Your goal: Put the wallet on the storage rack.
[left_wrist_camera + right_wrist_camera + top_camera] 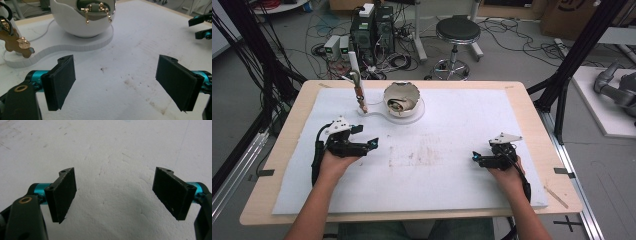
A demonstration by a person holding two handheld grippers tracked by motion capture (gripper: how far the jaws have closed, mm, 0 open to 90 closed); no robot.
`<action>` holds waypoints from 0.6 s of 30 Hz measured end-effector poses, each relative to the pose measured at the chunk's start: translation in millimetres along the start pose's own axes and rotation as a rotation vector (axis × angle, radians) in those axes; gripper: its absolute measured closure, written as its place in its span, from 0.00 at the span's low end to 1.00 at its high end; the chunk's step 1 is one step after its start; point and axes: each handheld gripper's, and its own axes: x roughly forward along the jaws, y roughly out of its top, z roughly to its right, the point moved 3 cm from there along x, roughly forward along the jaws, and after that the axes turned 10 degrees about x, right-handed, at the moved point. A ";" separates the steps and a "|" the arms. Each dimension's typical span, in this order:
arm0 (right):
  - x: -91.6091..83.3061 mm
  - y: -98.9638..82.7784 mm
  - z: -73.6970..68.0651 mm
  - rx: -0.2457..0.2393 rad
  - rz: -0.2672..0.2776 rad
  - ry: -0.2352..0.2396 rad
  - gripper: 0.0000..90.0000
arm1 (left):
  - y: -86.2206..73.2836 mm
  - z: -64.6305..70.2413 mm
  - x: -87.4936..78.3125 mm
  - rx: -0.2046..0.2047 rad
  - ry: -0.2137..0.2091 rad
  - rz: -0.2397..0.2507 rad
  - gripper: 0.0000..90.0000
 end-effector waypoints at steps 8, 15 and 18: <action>-1.1 1.4 -0.6 -0.007 0.001 -0.010 0.22 | -4.0 5.7 3.1 0.022 -0.011 -0.032 0.18; 3.2 3.1 -3.1 -0.018 -0.009 -0.009 0.22 | -6.4 0.3 -1.9 0.016 0.007 -0.034 0.18; 3.9 3.0 -3.5 -0.017 -0.012 -0.008 0.22 | -7.8 -1.2 -2.7 0.010 0.010 -0.034 0.18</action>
